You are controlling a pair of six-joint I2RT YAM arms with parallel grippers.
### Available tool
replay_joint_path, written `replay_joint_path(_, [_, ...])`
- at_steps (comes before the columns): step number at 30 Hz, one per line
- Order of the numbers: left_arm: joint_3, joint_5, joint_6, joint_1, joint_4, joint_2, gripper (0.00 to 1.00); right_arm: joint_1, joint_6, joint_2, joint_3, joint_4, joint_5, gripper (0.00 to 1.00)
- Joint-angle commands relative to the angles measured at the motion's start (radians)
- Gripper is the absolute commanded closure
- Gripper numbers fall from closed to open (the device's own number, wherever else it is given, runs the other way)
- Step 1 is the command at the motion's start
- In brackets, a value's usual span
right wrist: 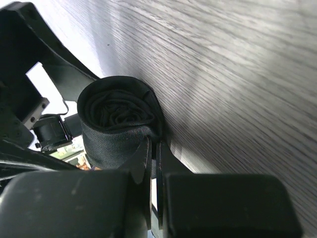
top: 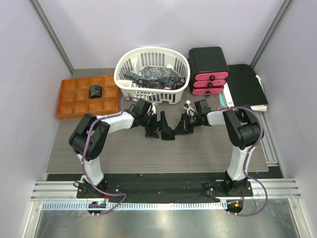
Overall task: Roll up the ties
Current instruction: Pick up the tie at the center of the board.
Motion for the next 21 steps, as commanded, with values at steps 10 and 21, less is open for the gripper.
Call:
replay_joint_path(10, [-0.016,0.048,-0.097,0.0,0.165,0.072,0.28,0.026,0.033,-0.014,0.011,0.063,0.027,0.99])
replay_joint_path(21, [-0.061,0.037,-0.122,0.001,0.165,0.069,0.37,0.043,0.084,-0.013,0.014,0.096,0.028,0.99])
